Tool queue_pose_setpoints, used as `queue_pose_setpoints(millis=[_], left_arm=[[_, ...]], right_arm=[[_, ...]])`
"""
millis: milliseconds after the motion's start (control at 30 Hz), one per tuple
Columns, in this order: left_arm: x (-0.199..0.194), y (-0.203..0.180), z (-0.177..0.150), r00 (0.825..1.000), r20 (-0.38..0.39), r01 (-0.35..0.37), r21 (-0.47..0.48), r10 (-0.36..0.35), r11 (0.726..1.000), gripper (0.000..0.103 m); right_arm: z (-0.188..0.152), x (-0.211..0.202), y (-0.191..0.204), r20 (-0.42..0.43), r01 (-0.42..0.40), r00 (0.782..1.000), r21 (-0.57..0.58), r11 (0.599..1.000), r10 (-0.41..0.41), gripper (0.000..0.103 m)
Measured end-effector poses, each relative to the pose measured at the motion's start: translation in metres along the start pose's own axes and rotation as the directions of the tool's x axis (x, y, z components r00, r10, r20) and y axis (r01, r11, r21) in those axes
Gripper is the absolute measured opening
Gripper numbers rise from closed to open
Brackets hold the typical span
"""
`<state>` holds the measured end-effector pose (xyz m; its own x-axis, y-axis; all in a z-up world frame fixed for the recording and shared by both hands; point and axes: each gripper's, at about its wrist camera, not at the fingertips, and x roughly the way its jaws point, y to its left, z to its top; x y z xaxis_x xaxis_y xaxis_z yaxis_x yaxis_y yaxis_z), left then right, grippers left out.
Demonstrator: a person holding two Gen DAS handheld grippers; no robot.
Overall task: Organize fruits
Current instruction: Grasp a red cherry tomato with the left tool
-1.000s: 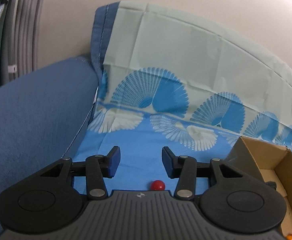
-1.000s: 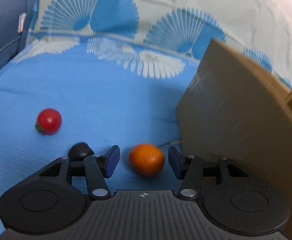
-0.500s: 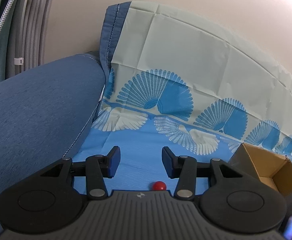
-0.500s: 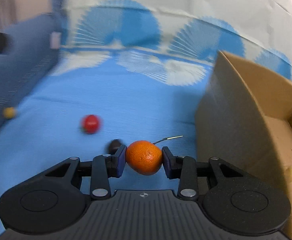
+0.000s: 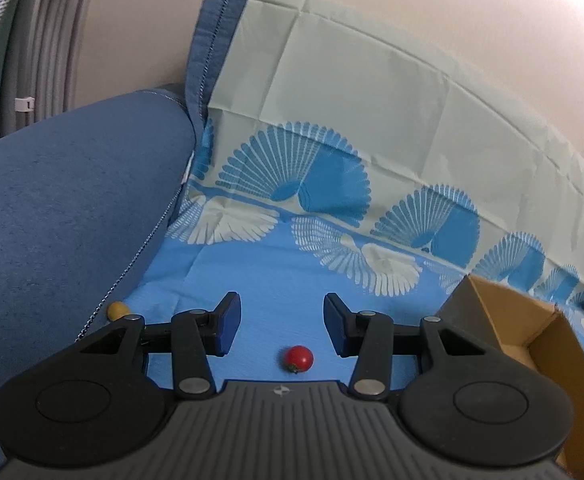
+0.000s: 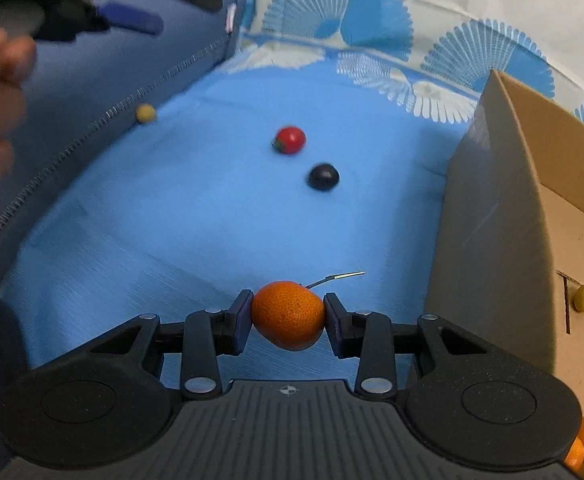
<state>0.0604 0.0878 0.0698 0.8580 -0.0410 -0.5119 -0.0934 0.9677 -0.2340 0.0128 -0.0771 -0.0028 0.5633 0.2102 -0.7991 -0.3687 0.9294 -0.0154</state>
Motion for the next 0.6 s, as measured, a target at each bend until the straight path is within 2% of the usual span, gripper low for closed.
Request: queue_pose_setpoints(millis=[167,300,433,600], left_arm=[[0.019,0.001,-0.002,0.999,-0.052,-0.008,0.002,0.008,1.0,0.051],[0.046,0.002,-0.008,0.99,-0.137,-0.03,-0.012,0.028,0.999,0.051],[0.071,-0.01,-0.017,0.979,-0.191,-0.062,0.082,0.077,0.995,0.051],[0.093,-0.025,-0.026,0.973,-0.224,-0.02,0.156,0.055,0.988,0.051]], right_arm=[[-0.001,0.02,-0.008,-0.062,0.007,0.998,0.061,0.998,-0.003,0.04],[-0.004,0.032,-0.006,-0.113,0.007,0.994,0.057,0.998,-0.001,0.043],[-0.002,0.036,-0.006,-0.117,0.008,0.993,0.05,0.999,-0.002,0.043],[0.0,0.037,-0.005,-0.116,0.007,0.993,0.039,0.999,-0.002,0.04]])
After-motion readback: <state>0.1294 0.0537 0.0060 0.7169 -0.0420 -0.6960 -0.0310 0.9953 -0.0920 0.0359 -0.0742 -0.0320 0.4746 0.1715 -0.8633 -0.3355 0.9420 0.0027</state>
